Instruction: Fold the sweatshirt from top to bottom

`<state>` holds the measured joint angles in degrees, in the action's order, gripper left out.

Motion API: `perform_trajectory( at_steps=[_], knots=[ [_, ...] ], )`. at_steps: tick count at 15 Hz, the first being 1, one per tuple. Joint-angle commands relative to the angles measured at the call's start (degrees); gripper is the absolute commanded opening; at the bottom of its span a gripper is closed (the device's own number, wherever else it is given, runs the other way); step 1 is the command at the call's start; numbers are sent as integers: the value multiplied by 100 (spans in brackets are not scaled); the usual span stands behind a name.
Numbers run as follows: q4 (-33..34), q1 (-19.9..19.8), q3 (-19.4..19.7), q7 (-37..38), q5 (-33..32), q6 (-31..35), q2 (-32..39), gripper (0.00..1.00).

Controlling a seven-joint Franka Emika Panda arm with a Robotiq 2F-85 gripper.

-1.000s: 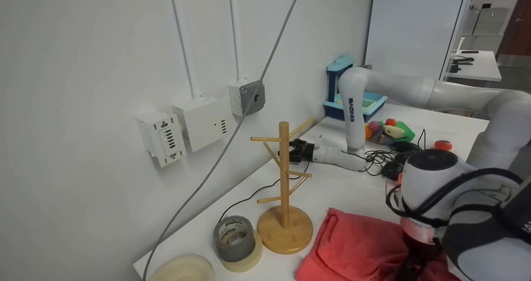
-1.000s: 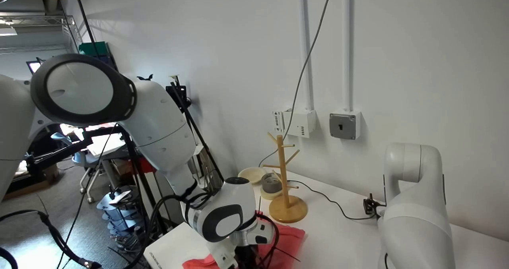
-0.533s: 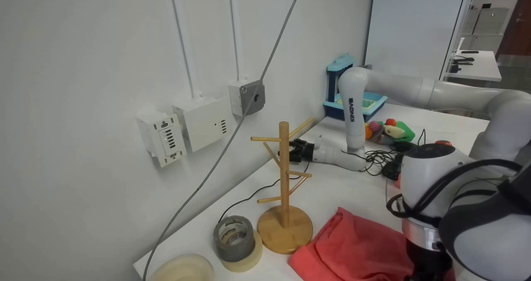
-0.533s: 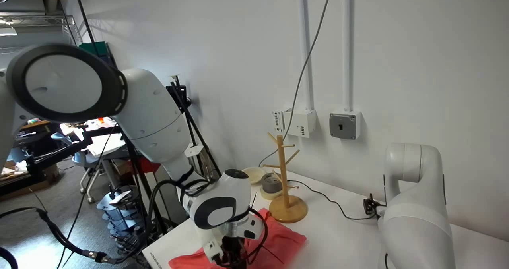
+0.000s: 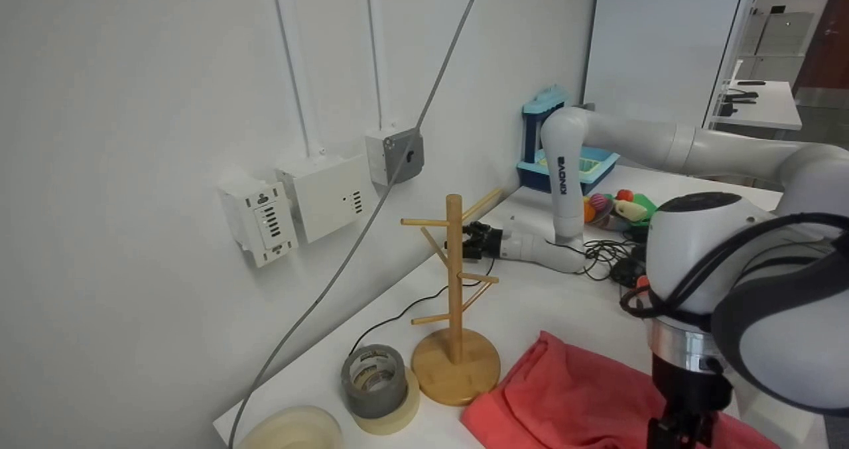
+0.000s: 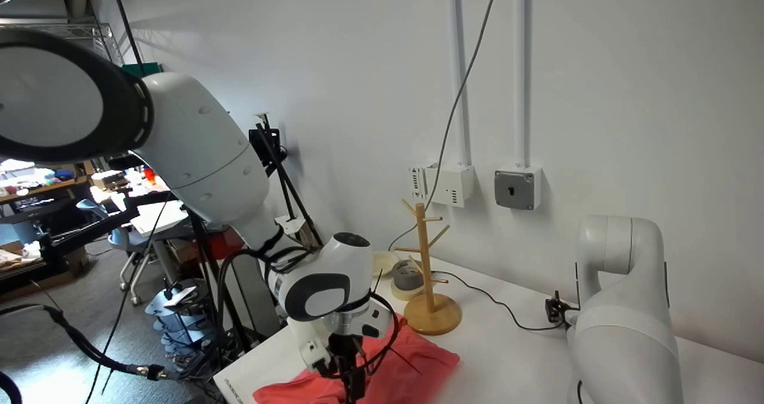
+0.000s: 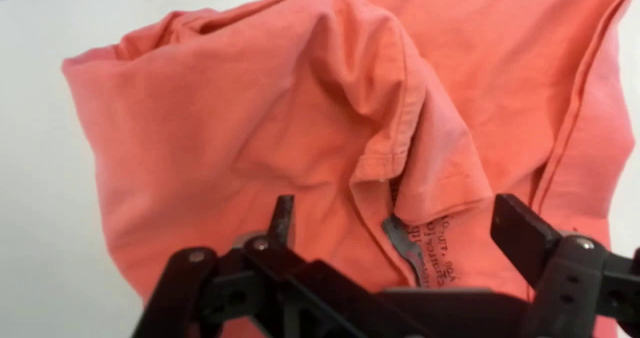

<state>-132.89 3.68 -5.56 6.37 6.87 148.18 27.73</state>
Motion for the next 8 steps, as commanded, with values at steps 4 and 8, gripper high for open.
perform_trajectory(
  at_steps=[4, 8],
  knots=[
    [-687, -151, -122, -560, 196, -41, -1384, 100],
    [-1020, -222, -191, -1028, 656, 10, -2084, 100]
  ],
)
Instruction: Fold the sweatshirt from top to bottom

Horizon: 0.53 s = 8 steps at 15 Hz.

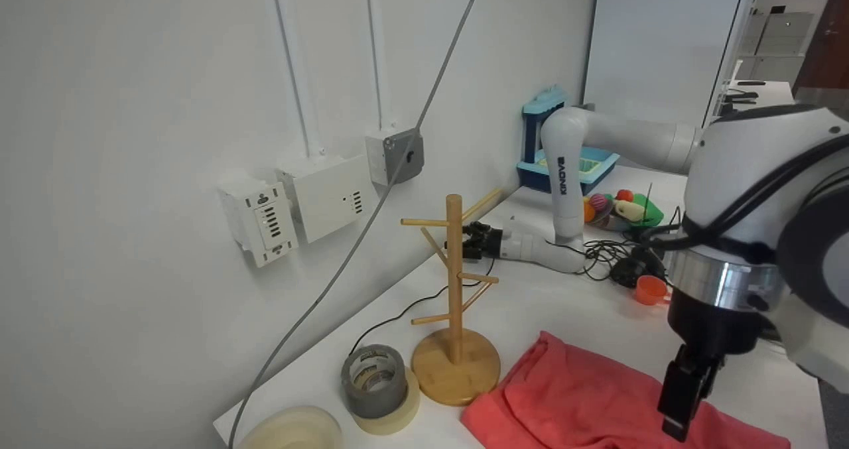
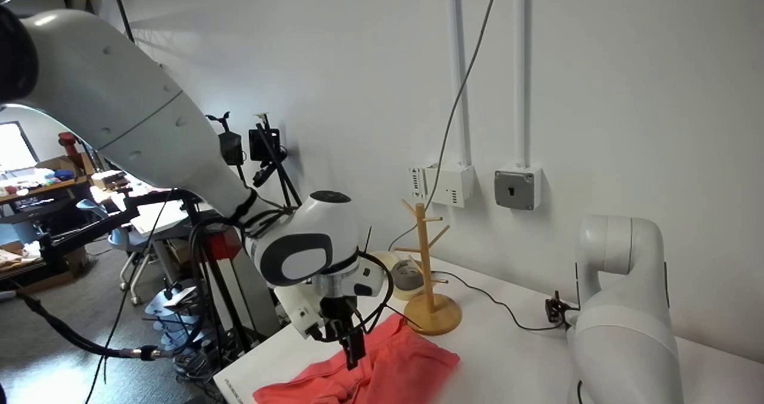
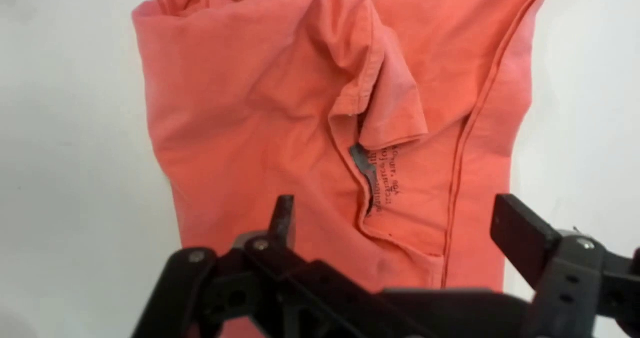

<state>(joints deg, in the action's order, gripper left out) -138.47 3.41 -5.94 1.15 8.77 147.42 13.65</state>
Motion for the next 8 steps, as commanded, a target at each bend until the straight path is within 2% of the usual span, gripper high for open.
perform_trajectory(
  at_steps=[1, 3, 4, 8],
  knots=[
    [-555, -205, -157, -658, 668, 107, -843, 100],
    [-743, -192, -127, -999, 1083, 115, -1164, 100],
    [-353, -40, -23, -594, 709, -8, -684, 100],
    [-387, -33, -21, -631, 744, -10, -721, 100]
  ],
)
